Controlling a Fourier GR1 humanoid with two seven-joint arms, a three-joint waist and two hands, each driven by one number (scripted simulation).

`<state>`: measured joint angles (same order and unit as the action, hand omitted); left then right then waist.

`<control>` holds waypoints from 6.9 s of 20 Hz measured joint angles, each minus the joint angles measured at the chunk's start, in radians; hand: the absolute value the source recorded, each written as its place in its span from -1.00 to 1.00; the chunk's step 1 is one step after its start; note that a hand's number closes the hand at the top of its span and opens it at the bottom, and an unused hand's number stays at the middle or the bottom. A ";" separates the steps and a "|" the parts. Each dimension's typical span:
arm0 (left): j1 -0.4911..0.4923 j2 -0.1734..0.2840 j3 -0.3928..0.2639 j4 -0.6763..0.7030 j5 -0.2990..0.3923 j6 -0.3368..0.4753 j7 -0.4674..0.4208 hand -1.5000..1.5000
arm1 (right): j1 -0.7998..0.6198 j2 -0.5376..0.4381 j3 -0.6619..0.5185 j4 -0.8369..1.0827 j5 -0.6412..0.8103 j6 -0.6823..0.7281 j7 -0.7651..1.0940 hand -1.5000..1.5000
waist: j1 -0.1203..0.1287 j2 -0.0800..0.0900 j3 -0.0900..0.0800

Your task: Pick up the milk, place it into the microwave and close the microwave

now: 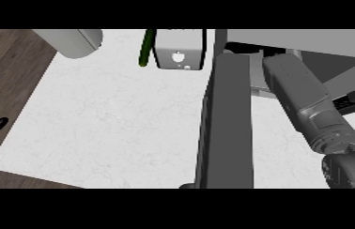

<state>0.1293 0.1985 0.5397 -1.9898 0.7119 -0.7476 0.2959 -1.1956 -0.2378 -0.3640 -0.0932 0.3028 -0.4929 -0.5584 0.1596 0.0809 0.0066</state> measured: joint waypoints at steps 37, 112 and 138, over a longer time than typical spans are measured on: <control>0.021 -0.197 -0.399 0.184 -0.556 -0.165 -0.280 1.00 | 0.519 0.175 -0.040 -0.117 -0.147 0.625 -0.353 -1.00 | -0.190 -0.093 -0.009; -0.981 -0.199 -1.422 1.082 -0.175 1.301 -0.571 1.00 | 1.670 -0.102 0.314 -2.004 -0.806 0.990 0.282 -1.00 | -0.401 -0.027 -0.011; -1.059 -0.199 -1.370 1.196 0.106 1.306 -0.758 1.00 | 1.616 -0.164 0.288 -2.076 -0.934 1.003 0.350 -1.00 | -0.445 -0.009 -0.008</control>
<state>-0.9297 -0.0008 -0.8304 -0.7941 0.8179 0.5582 -0.4618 0.4199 -0.4021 -0.0761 -2.1691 -0.6315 0.5105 -0.2081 -0.2853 0.0719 -0.0012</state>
